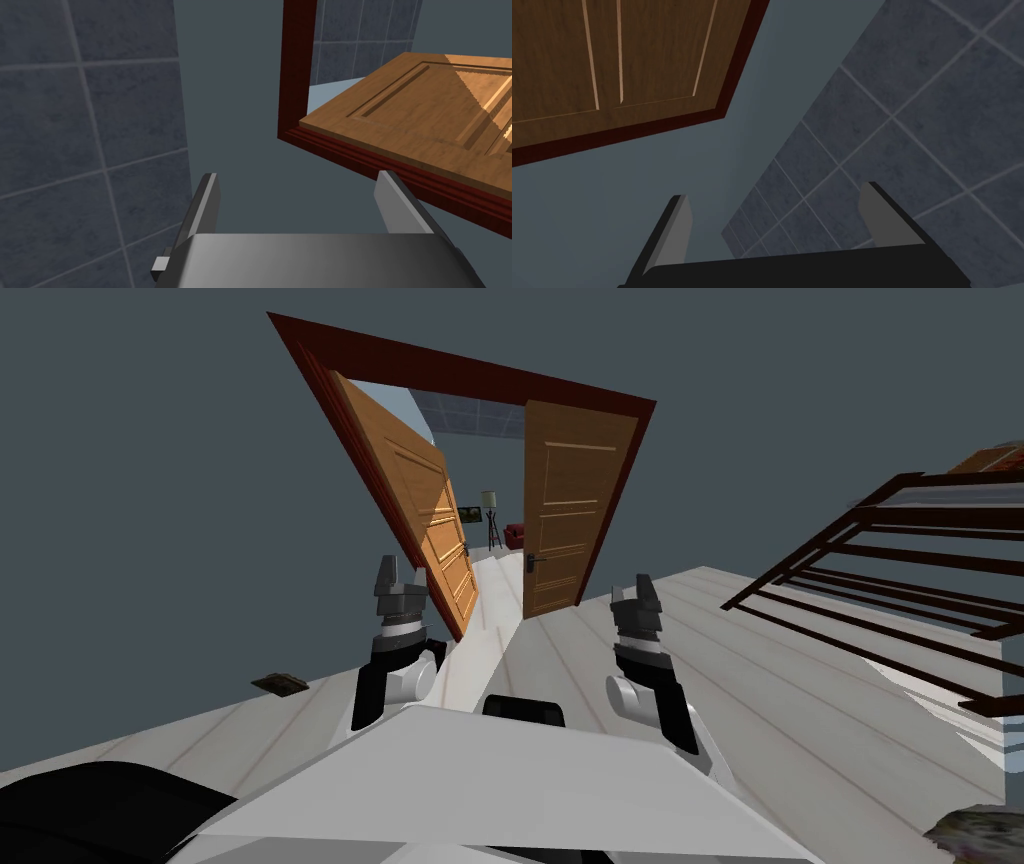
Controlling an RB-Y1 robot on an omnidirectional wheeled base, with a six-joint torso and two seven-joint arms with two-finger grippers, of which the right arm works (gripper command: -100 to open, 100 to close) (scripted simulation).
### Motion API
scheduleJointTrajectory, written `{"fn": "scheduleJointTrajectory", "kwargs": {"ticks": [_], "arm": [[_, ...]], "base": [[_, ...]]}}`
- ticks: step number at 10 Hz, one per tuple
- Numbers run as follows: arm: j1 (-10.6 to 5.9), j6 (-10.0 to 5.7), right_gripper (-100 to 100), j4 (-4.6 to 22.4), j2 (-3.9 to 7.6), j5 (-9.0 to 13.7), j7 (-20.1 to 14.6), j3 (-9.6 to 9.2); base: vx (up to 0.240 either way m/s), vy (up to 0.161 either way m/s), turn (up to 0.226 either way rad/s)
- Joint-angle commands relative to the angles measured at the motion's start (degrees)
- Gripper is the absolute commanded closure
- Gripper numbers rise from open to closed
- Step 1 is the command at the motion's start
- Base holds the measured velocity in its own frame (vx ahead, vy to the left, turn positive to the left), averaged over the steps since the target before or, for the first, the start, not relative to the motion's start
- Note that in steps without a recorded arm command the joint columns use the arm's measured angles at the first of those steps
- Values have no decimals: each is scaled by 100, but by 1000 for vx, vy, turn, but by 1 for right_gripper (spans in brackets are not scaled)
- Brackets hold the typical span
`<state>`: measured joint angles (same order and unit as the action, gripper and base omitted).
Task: Push the door open
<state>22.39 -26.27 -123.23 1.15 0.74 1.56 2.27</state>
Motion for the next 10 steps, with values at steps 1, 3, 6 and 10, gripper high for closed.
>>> {"fn": "scheduleJointTrajectory", "kwargs": {"ticks": [1,3,6,10], "arm": [[-178,-13,-100,286,27,11,-5,6],[-287,-21,-100,496,47,20,-10,11],[-537,-38,-100,924,84,40,-22,25],[-1073,-74,-100,1746,149,83,-46,53]], "base": [[80,-44,81],[87,-38,42],[61,-40,54],[77,-54,76]]}}
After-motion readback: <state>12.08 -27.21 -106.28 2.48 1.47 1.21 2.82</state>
